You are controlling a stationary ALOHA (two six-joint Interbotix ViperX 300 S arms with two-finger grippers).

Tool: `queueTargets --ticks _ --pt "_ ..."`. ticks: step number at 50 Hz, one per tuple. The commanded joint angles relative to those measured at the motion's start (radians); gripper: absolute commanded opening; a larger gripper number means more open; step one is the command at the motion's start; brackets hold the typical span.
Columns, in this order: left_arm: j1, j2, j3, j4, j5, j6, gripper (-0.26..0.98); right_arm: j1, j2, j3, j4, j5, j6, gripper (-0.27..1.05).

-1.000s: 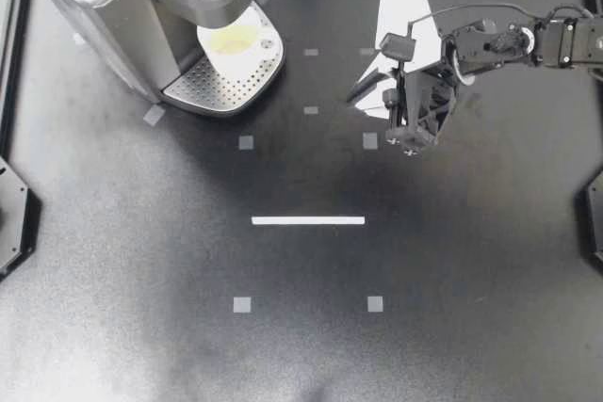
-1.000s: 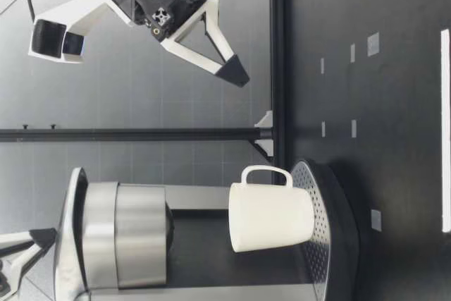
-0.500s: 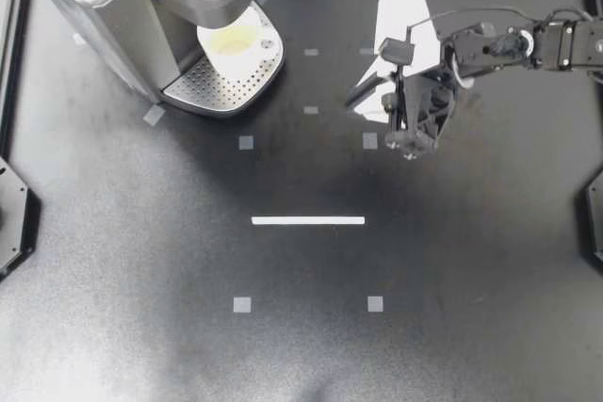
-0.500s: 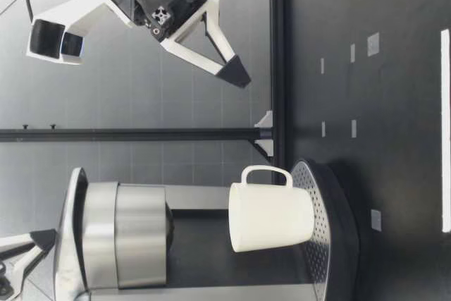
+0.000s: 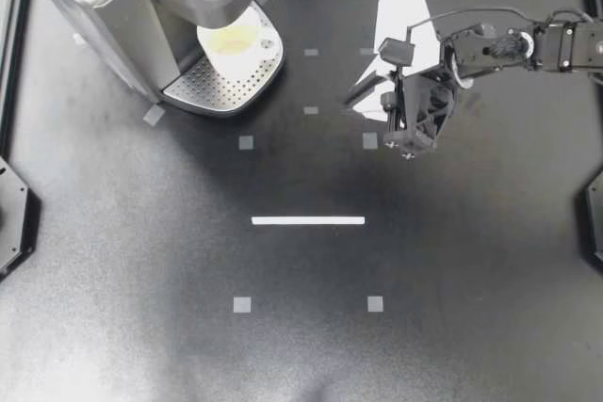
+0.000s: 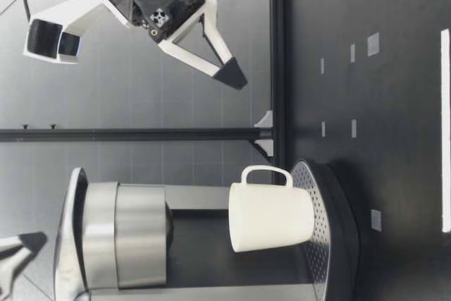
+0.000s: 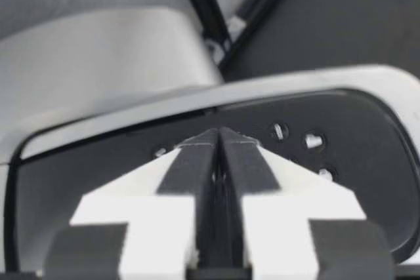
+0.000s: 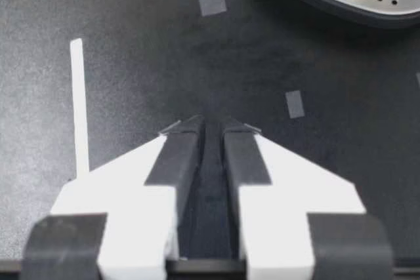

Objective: Place the coffee capsule inside the capsule container, then place the cup onto the center of the cup tray.

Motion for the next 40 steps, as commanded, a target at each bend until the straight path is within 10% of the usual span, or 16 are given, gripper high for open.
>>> queueTargets --ticks 1,40 --pt "-0.011 -0.017 -0.025 -0.009 -0.012 0.0 0.11 0.005 -0.031 -0.015 0.003 -0.006 0.0 0.24" --pt "-0.071 0.044 -0.015 -0.009 -0.005 0.003 0.11 0.005 -0.034 -0.011 0.003 -0.008 0.002 0.24"
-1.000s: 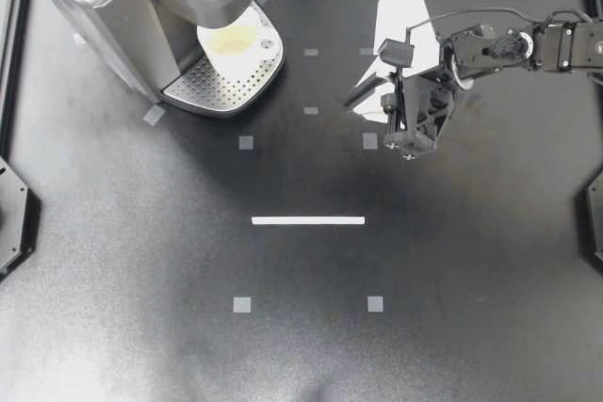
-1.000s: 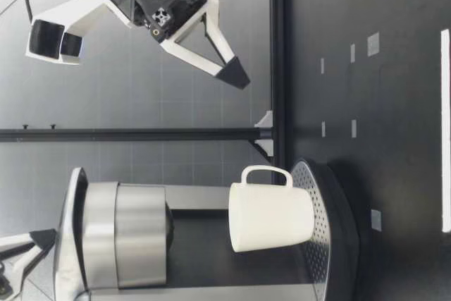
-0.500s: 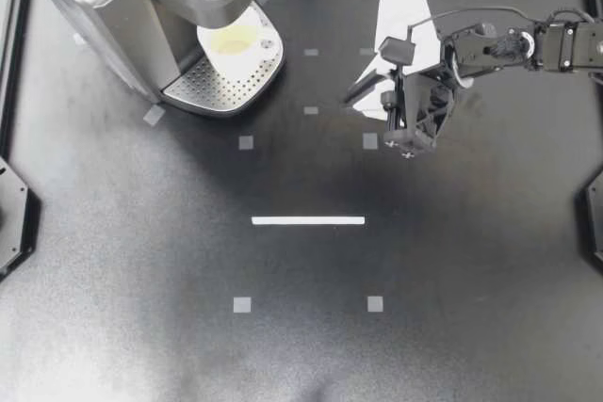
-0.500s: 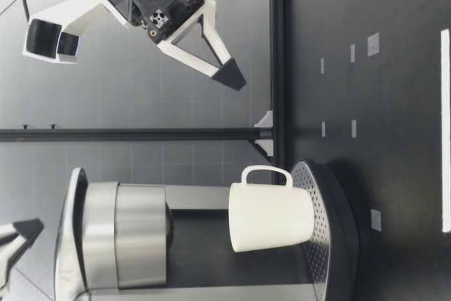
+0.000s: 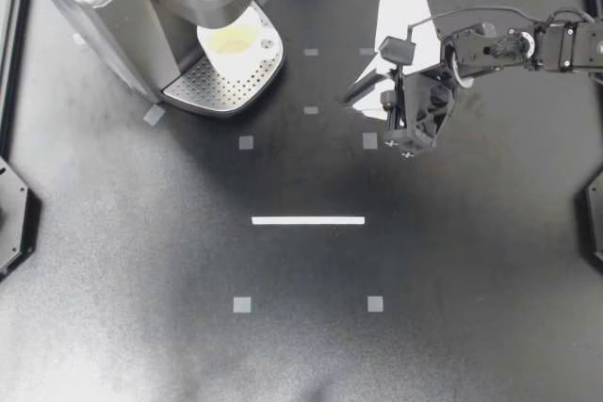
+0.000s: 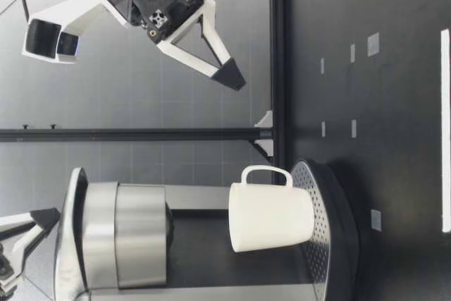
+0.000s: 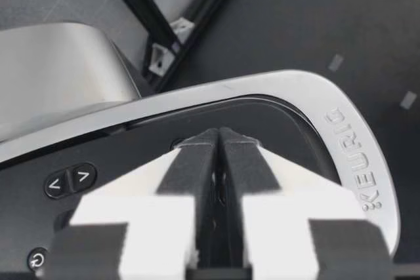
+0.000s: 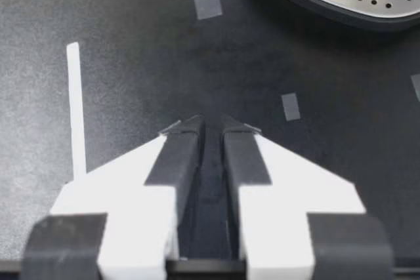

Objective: Place the coffee capsule inside the capsule container, then place the cup onto the center of the cup tray.

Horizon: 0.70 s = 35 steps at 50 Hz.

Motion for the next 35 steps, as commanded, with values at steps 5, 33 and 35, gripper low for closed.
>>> queueTargets --ticks 5,33,35 --pt "0.002 -0.008 -0.009 0.008 0.006 0.002 0.11 0.003 -0.032 -0.012 0.005 0.0 0.002 0.24" --pt "0.0 -0.005 -0.002 0.0 0.005 0.002 0.11 0.003 -0.041 -0.009 0.006 -0.006 0.002 0.24" --pt "-0.003 -0.021 0.0 0.0 -0.025 0.003 0.11 0.003 -0.049 -0.009 0.006 -0.008 0.002 0.24"
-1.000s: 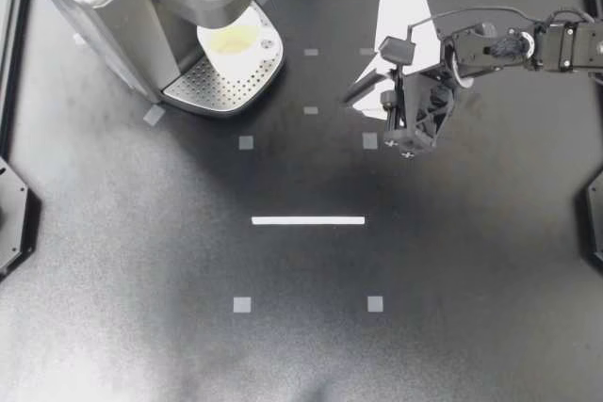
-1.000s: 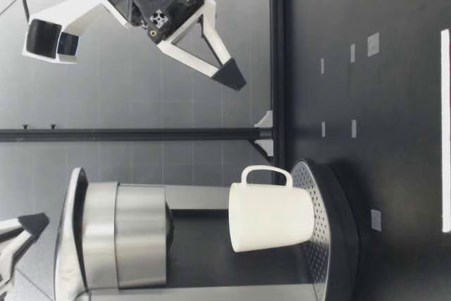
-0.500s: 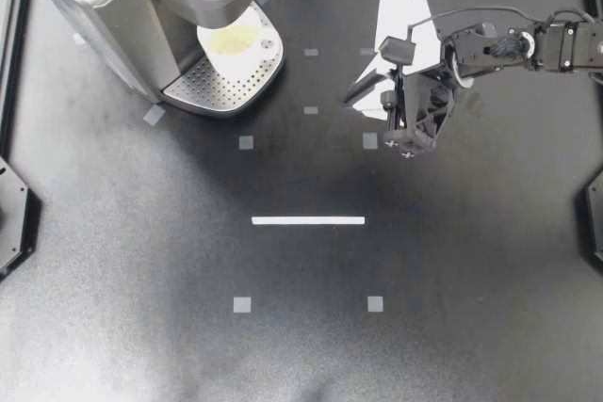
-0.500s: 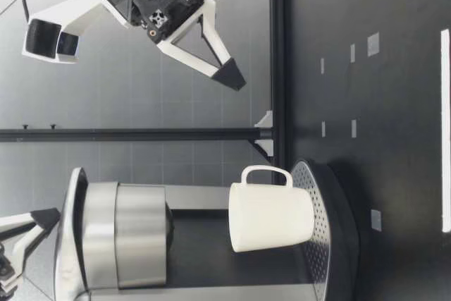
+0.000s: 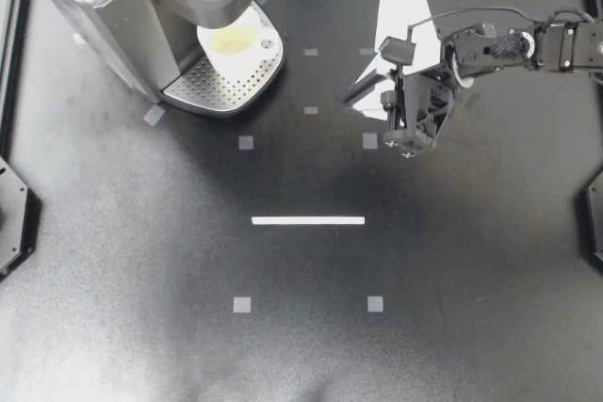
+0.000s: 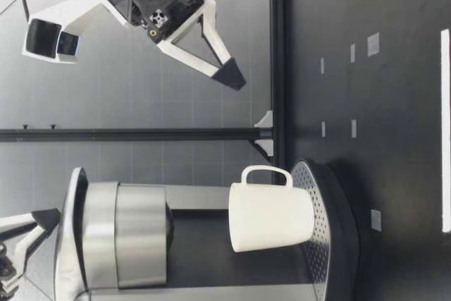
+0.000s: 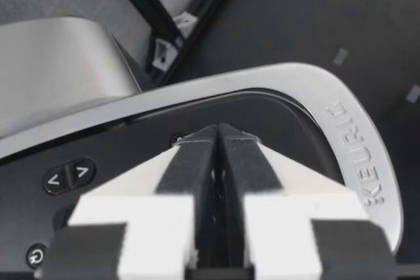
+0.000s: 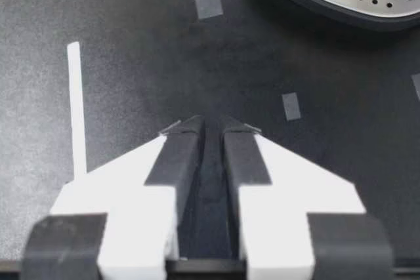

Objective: Place the coffee capsule inside the capsule container, then place the cup onto the center of the cup tray.

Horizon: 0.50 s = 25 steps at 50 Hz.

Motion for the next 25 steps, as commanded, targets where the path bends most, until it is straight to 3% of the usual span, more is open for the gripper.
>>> queueTargets --ticks 1,13,25 --pt "-0.003 -0.034 -0.006 -0.005 -0.051 0.002 0.11 0.003 -0.044 -0.009 0.006 -0.008 0.003 0.24" --pt "-0.094 -0.137 0.069 -0.005 -0.304 0.009 0.11 0.009 -0.101 0.0 0.041 -0.014 0.002 0.24" --pt "-0.222 -0.187 0.186 -0.005 -0.517 -0.028 0.11 0.103 -0.149 0.02 0.069 -0.101 0.0 0.24"
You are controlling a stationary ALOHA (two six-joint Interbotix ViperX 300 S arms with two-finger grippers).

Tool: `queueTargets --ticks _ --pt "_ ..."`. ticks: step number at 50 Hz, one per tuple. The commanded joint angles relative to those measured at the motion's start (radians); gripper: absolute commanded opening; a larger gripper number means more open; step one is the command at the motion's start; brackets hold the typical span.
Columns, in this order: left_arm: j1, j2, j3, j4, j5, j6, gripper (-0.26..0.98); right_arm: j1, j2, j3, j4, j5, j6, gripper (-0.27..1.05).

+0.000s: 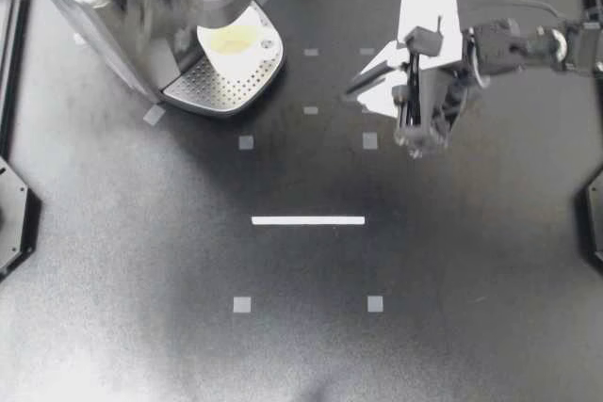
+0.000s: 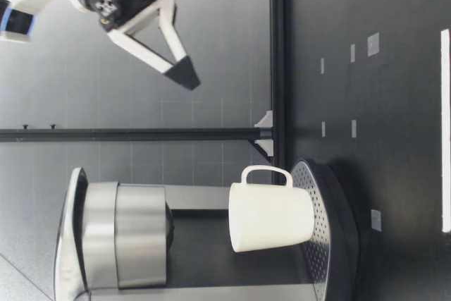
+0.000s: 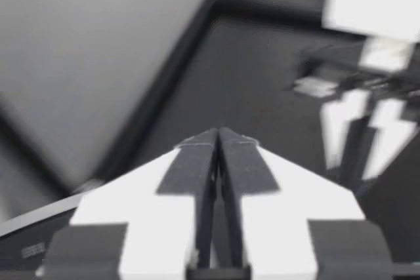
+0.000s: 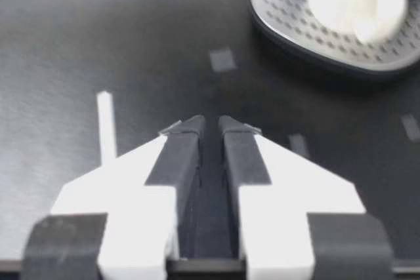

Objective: Place the coffee capsule inside the capsule container, then place the cup onto the center of the cup tray.

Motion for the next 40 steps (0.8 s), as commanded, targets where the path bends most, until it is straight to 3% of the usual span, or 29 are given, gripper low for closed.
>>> queueTargets --ticks 1,15,31,40 --pt "-0.034 -0.029 0.02 0.003 -0.074 -0.017 0.11 0.041 -0.041 -0.003 0.014 -0.038 0.0 0.24" --pt "-0.089 -0.081 0.176 0.003 -0.345 -0.101 0.11 0.175 -0.156 0.058 0.083 -0.219 0.003 0.24" --pt "-0.095 -0.112 0.348 0.003 -0.644 -0.11 0.11 0.272 -0.252 0.094 0.098 -0.345 0.055 0.24" --pt "-0.095 -0.115 0.4 0.003 -0.715 -0.107 0.11 0.305 -0.282 0.107 0.1 -0.402 0.071 0.24"
